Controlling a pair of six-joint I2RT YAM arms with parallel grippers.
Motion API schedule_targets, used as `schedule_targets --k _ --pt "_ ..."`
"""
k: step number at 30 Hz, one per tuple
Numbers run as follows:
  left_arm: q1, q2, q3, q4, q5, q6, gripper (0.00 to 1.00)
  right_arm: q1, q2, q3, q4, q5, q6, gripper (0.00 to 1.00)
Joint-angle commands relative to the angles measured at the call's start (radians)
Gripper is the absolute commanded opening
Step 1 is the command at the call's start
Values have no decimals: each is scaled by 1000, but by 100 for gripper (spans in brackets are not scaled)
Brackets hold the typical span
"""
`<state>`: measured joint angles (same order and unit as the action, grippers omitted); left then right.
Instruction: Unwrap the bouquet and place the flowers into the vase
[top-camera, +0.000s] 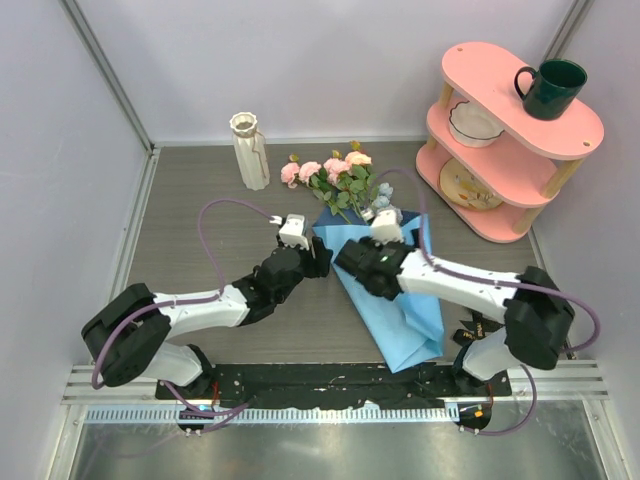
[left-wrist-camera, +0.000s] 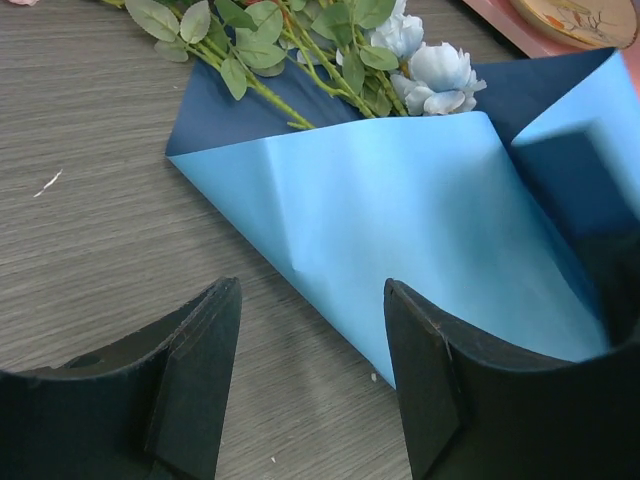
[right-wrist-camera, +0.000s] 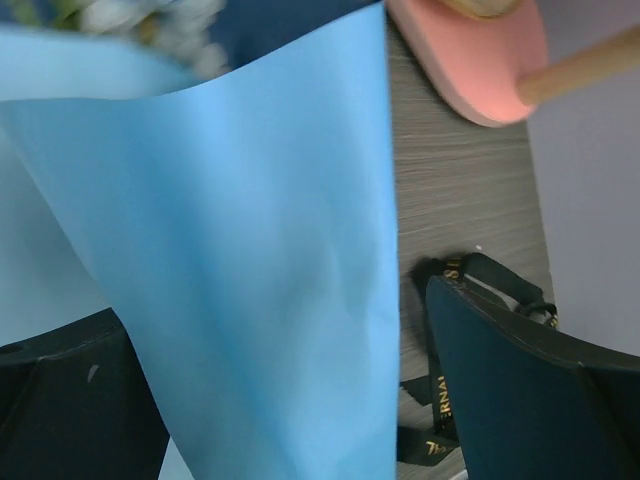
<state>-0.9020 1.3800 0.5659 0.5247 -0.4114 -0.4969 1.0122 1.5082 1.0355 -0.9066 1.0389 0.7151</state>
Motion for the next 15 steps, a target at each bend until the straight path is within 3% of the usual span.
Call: schedule_targets --k 1,10,12,14,15 --pt "-3 -16 -9 57 -24 -5 63 -138 -187 6 -78 113 87 99" --pt "-3 -29 -18 64 -29 -8 63 -440 -558 -17 -68 153 -129 100" --pt "-3 -26 -20 67 -29 -9 65 -451 -598 20 -66 165 -167 100" --pt "-3 -22 -17 67 -24 -11 68 -449 -637 60 -52 130 -224 100" --pt "-3 -19 -17 69 -23 -12 68 -449 -649 87 -31 -1 -258 99"
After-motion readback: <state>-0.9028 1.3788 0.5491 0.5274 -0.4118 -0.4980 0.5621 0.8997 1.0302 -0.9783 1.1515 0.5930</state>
